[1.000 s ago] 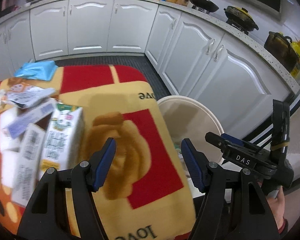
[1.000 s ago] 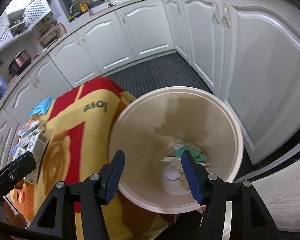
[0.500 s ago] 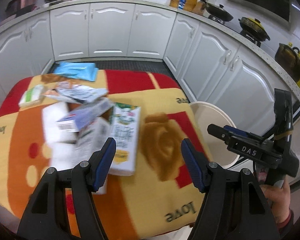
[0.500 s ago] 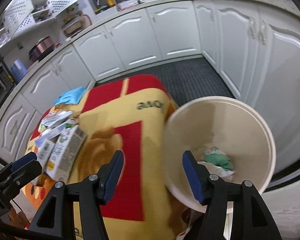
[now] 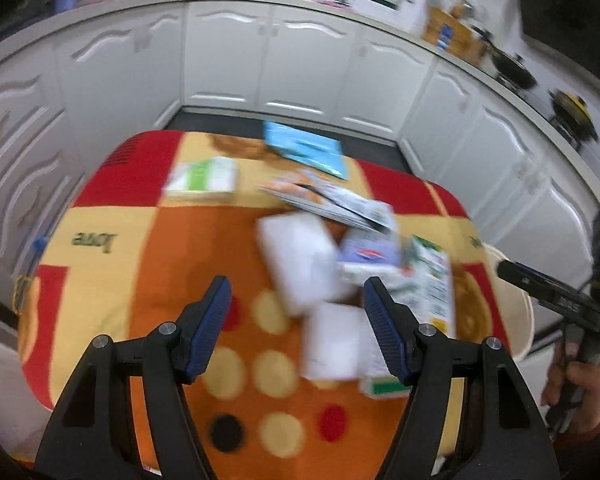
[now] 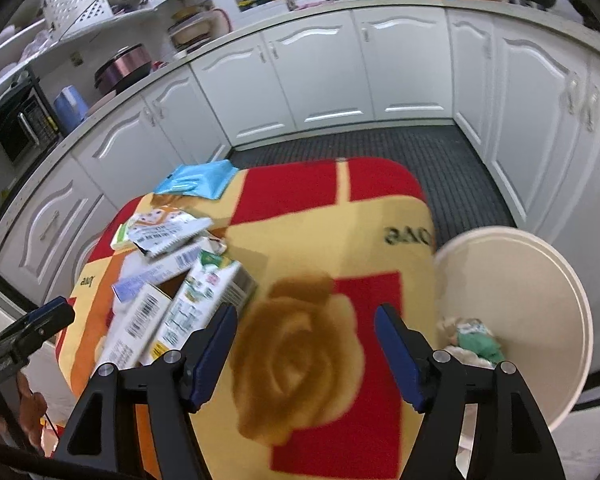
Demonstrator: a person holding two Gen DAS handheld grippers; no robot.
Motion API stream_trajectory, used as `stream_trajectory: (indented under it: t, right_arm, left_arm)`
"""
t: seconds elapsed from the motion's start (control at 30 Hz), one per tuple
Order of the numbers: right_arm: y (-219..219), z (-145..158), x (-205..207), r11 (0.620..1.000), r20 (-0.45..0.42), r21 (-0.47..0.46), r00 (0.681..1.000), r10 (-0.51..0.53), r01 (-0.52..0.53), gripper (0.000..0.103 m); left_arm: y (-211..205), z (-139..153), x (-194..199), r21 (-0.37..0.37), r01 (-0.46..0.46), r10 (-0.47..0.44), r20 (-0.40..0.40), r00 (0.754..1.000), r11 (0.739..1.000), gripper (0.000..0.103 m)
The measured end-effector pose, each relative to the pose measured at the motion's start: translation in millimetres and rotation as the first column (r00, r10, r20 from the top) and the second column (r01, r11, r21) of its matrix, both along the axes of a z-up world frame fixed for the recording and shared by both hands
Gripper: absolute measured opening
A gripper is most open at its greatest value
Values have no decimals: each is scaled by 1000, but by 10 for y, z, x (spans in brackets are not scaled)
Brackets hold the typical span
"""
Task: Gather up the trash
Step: 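Move both empty tools back over the table, then grasp the blue packet with the right tool while the left tool grasps the white-green packet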
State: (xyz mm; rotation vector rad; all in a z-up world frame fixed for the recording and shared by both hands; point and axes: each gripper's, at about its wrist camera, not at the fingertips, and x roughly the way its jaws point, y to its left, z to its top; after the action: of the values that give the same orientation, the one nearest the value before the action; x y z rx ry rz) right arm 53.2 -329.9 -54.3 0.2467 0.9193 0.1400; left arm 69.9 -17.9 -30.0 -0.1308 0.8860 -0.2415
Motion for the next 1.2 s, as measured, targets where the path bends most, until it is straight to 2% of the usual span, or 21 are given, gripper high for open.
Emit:
stream_trajectory:
  t: [0.13, 0.33, 0.67, 0.8, 0.9, 1.1, 1.2]
  right_arm:
    - [176, 42, 276, 998, -9, 0, 998, 69, -69, 70]
    - [541, 74, 872, 972, -36, -41, 972, 232, -233, 74]
    - [1109, -7, 1989, 892, -31, -68, 895, 445, -446, 81]
    - [1302, -126, 2324, 844, -41, -66, 847, 531, -532, 81]
    - [1465, -198, 2493, 794, -53, -112, 801, 596, -598, 82]
    - [1644, -374, 2701, 722, -91, -165, 739, 668, -672, 85]
    - [1734, -500, 2749, 685, -128, -183, 708, 695, -705, 86]
  left_arm:
    - [283, -71, 263, 2, -46, 46, -8, 999, 999, 72]
    - [501, -170, 646, 19, -47, 47, -10, 999, 999, 74]
    - [516, -280, 1229, 61, 63, -62, -21, 998, 996, 75]
    - [536, -320, 1414, 50, 123, -121, -36, 992, 991, 76]
    - [528, -366, 1515, 72, 165, -162, -44, 986, 984, 77]
    - [536, -449, 1690, 62, 237, -234, -53, 971, 970, 79]
    - [477, -525, 1751, 83, 278, -273, -71, 959, 957, 79]
